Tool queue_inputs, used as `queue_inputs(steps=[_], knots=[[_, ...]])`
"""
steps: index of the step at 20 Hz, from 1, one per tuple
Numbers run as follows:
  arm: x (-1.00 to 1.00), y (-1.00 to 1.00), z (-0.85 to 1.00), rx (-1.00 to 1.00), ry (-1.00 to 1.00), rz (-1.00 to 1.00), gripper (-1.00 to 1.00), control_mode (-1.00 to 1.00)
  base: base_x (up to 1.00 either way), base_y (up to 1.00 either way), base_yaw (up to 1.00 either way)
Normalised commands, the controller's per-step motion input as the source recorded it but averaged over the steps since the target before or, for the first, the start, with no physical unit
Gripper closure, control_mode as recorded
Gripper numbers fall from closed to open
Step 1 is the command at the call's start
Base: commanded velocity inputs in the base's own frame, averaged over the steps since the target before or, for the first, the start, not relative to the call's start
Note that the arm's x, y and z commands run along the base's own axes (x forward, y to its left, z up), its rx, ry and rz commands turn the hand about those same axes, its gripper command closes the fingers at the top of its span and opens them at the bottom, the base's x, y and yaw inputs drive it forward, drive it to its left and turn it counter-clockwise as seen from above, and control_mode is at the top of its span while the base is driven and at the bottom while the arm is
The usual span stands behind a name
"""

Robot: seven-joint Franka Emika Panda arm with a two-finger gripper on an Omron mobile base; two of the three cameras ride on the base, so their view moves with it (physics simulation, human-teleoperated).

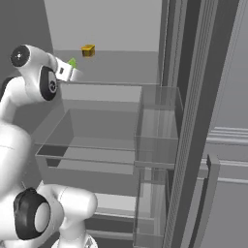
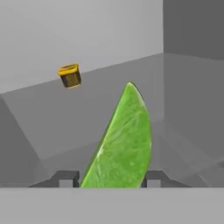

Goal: Grab a lemon wedge from the fridge and one ice cube from the ice bowl, and put them in the glass of lemonade.

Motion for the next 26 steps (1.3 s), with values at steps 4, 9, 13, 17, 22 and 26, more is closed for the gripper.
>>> queue_inputs(steps=[4, 9, 13, 17, 22, 26], knots=[[-0.88, -0.1, 0.29, 0.0, 0.04, 0.01, 1.0, -1.0, 0.0, 0.0, 0.0], [-0.67, -0.02, 0.52, -0.04, 0.25, 0.11, 1.0, -1.0, 0.0, 0.0, 0.0], [-0.75, 0.0, 0.27, -0.11, 0.4, 0.19, 1.0, -1.0, 0.0, 0.0, 0.0], [-1.0, 0.0, -0.62, -0.1, 0.14, 0.18, 1.0, -1.0, 0.0, 0.0, 0.0], [-1.0, -0.28, -0.77, -0.01, 0.0, 0.14, 1.0, -1.0, 0.0, 0.0, 0.0], [-1.0, -0.46, -0.12, 0.0, 0.0, 0.07, 1.0, -1.0, 0.0, 0.0, 0.0]])
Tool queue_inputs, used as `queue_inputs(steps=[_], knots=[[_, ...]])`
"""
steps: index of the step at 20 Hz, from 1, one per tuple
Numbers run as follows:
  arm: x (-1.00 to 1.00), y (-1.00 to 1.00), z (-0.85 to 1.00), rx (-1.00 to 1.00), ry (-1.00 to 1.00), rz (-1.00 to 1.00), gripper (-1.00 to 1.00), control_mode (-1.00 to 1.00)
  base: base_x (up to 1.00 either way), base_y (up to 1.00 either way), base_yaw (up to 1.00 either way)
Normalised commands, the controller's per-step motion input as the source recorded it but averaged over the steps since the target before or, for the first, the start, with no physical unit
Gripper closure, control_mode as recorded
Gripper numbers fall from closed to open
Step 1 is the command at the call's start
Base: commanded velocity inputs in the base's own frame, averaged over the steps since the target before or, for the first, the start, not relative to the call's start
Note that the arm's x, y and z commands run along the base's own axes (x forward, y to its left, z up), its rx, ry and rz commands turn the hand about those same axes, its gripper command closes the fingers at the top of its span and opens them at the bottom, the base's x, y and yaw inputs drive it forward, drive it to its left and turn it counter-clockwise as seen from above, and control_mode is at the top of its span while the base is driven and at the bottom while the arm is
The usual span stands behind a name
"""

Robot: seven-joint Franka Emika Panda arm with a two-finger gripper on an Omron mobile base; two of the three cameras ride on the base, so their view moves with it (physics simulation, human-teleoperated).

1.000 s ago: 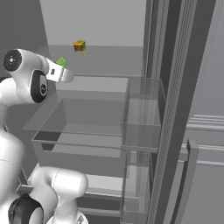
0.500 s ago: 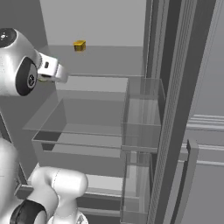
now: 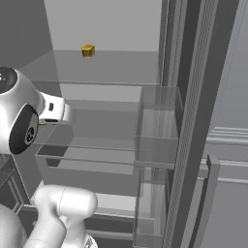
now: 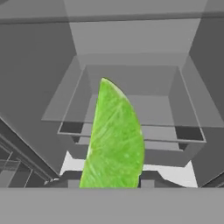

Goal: Grab a lemon wedge from the fridge and one ice cube from the ice bowl, and put them in the glass of lemonade.

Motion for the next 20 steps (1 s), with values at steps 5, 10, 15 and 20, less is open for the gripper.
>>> queue_inputs(steps=[5, 10, 15, 20], knots=[[-0.77, -0.21, 0.27, -0.04, 0.13, 0.0, 1.0, -1.0, 0.0, 0.0, 0.0], [-0.61, -0.03, 0.16, -0.09, 0.27, 0.0, 1.0, -1.0, 0.0, 0.0, 0.0], [-0.25, 0.0, -0.39, -0.03, 0.2, 0.0, 1.0, -1.0, 0.0, 0.0, 0.0], [-0.16, -0.01, -0.43, 0.0, 0.02, -0.01, 1.0, -1.0, 0.0, 0.0, 0.0]])
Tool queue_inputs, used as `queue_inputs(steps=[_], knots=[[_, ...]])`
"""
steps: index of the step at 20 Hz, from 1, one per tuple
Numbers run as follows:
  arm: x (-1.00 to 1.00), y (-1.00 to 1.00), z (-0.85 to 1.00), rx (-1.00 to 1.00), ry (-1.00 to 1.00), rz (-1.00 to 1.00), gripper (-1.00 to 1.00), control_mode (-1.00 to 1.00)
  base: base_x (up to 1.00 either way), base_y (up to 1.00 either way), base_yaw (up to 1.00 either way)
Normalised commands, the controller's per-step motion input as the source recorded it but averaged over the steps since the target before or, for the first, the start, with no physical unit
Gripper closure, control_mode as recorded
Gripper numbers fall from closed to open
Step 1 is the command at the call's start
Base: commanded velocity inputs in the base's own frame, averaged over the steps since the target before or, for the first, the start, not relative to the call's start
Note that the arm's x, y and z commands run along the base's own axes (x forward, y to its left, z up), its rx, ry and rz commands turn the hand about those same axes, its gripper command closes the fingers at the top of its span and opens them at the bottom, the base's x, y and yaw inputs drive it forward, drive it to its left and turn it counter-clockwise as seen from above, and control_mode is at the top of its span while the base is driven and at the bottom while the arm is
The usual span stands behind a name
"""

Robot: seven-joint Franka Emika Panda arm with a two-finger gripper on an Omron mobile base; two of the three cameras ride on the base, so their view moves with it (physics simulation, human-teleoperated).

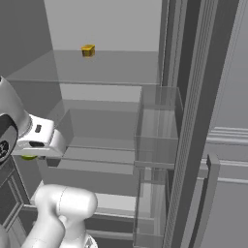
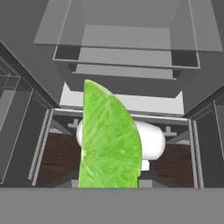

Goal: Grab a lemon wedge from the fridge and one ice cube from the ice bowl, and put them in the glass of lemonade.

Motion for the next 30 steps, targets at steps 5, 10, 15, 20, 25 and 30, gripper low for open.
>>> queue_inputs(steps=[5, 10, 15, 20, 25, 30], knots=[[0.0, 0.0, 0.0, 0.0, 0.0, 0.0, 1.0, -1.0, 0.0, 0.0, 0.0], [0.0, 0.0, 0.0, 0.0, 0.0, 0.0, 1.0, 1.0, -0.43, -0.01, 0.0], [0.0, 0.0, 0.0, 0.0, 0.0, 0.0, 1.0, 1.0, -1.0, -0.18, -0.09], [0.0, 0.0, 0.0, 0.0, 0.0, 0.0, 1.0, 1.0, -1.0, -0.1, -0.2], [0.0, 0.0, 0.0, 0.0, 0.0, 0.0, 1.0, 1.0, -0.94, 0.0, -0.36], [0.0, 0.0, 0.0, 0.0, 0.0, 0.0, 1.0, 1.0, -0.64, -0.01, -0.42]])
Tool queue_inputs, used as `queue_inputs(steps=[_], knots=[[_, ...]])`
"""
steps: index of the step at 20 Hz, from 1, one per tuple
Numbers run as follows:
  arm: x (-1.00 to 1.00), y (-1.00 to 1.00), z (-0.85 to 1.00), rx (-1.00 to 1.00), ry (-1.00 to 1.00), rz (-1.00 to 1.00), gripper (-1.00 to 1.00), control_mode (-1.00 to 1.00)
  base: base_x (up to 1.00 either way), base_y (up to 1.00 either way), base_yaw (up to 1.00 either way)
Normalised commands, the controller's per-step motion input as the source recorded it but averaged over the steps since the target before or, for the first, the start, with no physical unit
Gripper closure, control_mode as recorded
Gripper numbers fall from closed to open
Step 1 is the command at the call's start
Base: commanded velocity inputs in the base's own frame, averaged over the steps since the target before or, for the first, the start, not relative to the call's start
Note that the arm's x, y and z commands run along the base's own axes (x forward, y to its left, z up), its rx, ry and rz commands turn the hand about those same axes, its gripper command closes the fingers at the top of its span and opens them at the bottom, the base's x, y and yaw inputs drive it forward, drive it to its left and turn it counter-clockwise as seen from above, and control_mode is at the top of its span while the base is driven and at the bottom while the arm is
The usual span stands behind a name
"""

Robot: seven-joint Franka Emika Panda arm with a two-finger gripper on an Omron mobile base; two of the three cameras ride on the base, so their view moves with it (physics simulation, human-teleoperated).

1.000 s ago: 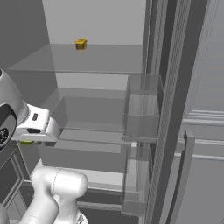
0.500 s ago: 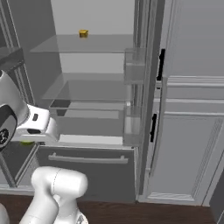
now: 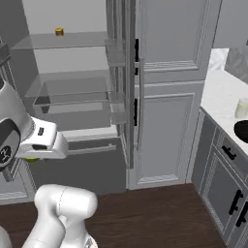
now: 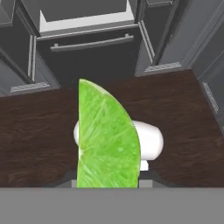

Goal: Grab a lemon wedge from the fridge and one ice cube from the ice bowl, and put them in the glass of lemonade.

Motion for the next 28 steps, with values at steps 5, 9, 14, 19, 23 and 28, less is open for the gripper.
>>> queue_inputs(steps=[5, 9, 14, 19, 23, 28], knots=[[0.0, 0.0, 0.0, 0.0, 0.0, 0.0, 1.0, 1.0, -0.38, -0.03, -0.43], [0.0, 0.0, 0.0, 0.0, 0.0, 0.0, 1.0, 1.0, -0.42, -0.39, -0.31], [0.0, 0.0, 0.0, 0.0, 0.0, 0.0, 1.0, 1.0, 0.04, -0.43, -0.02], [0.0, 0.0, 0.0, 0.0, 0.0, 0.0, 1.0, 1.0, 0.42, -0.73, 0.0], [0.0, 0.0, 0.0, 0.0, 0.0, 0.0, 1.0, 1.0, 0.16, -0.61, -0.01], [0.0, 0.0, 0.0, 0.0, 0.0, 0.0, 1.0, 1.0, 0.46, -0.73, -0.01]])
